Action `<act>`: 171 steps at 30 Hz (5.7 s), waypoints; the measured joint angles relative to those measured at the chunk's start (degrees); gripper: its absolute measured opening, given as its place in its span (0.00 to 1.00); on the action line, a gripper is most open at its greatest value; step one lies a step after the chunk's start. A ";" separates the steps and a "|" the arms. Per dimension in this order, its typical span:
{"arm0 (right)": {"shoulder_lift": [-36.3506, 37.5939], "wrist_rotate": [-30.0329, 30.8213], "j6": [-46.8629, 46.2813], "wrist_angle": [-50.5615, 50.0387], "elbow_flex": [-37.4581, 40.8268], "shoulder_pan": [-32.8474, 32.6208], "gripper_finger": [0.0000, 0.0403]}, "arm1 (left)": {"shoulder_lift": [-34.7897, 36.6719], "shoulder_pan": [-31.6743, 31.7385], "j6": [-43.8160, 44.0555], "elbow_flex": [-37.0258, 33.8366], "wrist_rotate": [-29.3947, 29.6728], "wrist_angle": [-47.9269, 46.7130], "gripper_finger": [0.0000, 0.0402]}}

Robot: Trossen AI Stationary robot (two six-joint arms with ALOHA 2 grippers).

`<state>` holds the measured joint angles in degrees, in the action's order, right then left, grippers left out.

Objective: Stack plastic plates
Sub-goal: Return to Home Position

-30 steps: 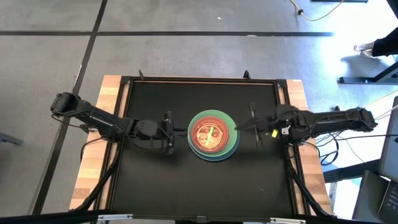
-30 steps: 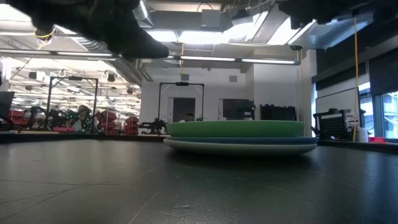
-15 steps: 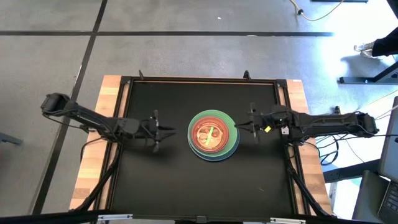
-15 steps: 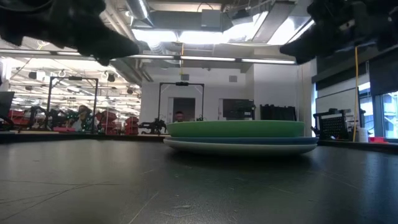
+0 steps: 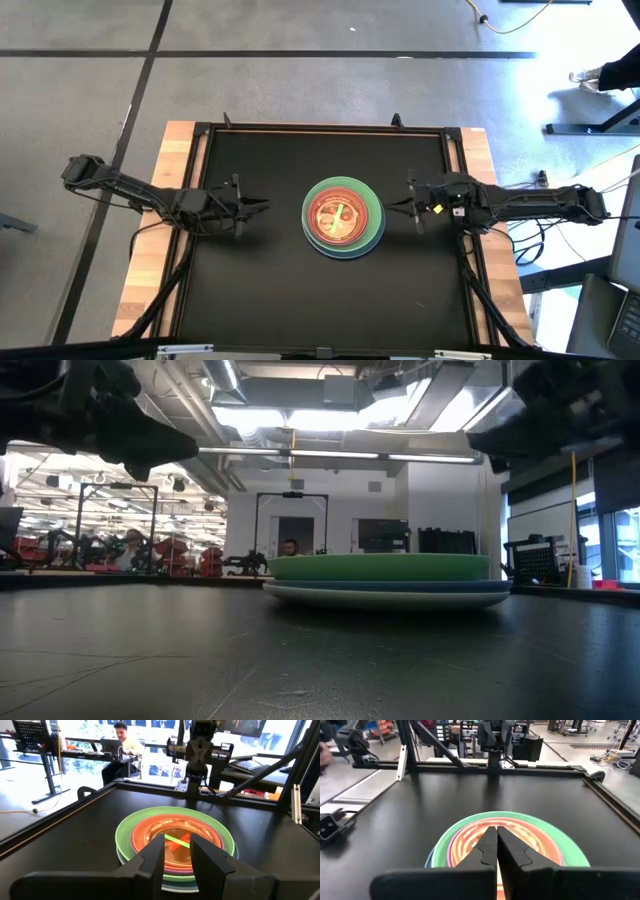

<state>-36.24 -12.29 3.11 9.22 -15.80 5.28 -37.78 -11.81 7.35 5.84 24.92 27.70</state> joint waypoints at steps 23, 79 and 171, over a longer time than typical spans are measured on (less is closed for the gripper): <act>32.90 7.61 -3.52 -13.48 7.33 0.00 0.00 | 4.67 0.02 -0.44 -1.22 1.01 -4.83 0.21; 34.33 20.43 -29.00 -6.06 13.85 0.04 0.00 | 37.37 8.96 -5.51 -5.37 -12.17 -25.18 0.21; 34.19 20.24 -7.88 -7.01 15.37 0.00 0.00 | 37.35 8.94 -5.44 -5.35 -12.17 -25.15 0.21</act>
<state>-2.05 7.95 -4.77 2.21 -0.43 5.28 -0.43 -2.87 1.91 0.49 12.75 2.55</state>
